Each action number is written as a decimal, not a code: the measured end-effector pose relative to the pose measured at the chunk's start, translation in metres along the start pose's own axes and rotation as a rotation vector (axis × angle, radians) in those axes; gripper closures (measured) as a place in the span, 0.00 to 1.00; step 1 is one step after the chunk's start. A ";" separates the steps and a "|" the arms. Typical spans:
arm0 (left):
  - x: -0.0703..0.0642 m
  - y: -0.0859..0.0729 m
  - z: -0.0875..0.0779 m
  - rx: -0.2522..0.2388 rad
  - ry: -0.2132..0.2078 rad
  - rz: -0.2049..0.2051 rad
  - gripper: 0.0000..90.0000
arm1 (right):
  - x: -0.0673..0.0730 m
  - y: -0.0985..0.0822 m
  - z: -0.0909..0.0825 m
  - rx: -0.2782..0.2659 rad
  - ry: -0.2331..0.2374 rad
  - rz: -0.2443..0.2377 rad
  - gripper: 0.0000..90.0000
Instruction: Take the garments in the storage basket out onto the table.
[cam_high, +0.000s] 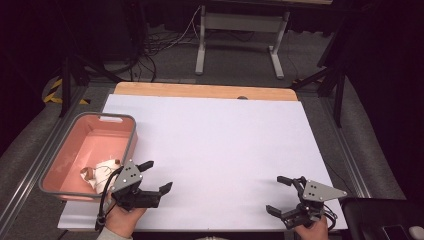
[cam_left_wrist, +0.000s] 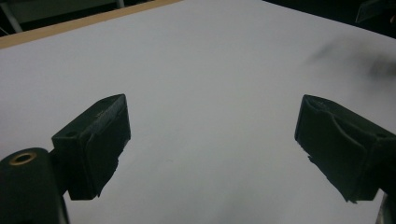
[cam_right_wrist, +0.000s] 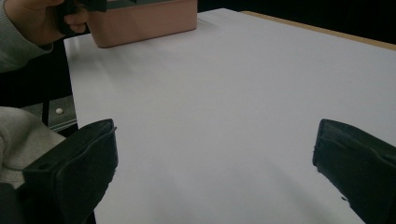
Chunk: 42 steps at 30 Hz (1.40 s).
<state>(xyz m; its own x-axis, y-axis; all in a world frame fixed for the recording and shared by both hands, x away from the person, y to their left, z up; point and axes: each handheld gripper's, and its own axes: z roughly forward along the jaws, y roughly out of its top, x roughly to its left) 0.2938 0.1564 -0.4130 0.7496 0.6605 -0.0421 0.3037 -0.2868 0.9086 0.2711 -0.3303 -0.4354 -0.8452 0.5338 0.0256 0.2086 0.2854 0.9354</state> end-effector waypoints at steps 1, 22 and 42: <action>0.000 0.003 -0.002 0.006 -0.003 0.009 0.13 | 0.000 0.000 0.000 0.000 -0.001 0.000 0.00; 0.016 0.033 -0.024 0.141 0.003 0.082 0.13 | -0.001 -0.001 0.002 0.012 0.004 0.003 0.00; 0.038 0.050 -0.036 0.315 0.053 0.134 0.15 | 0.000 -0.001 0.003 0.019 0.005 -0.001 0.00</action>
<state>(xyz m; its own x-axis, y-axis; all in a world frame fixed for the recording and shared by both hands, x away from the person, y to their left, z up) 0.3163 0.1925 -0.3536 0.7660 0.6354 0.0977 0.3777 -0.5678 0.7314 0.2726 -0.3284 -0.4374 -0.8478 0.5297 0.0266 0.2171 0.3008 0.9286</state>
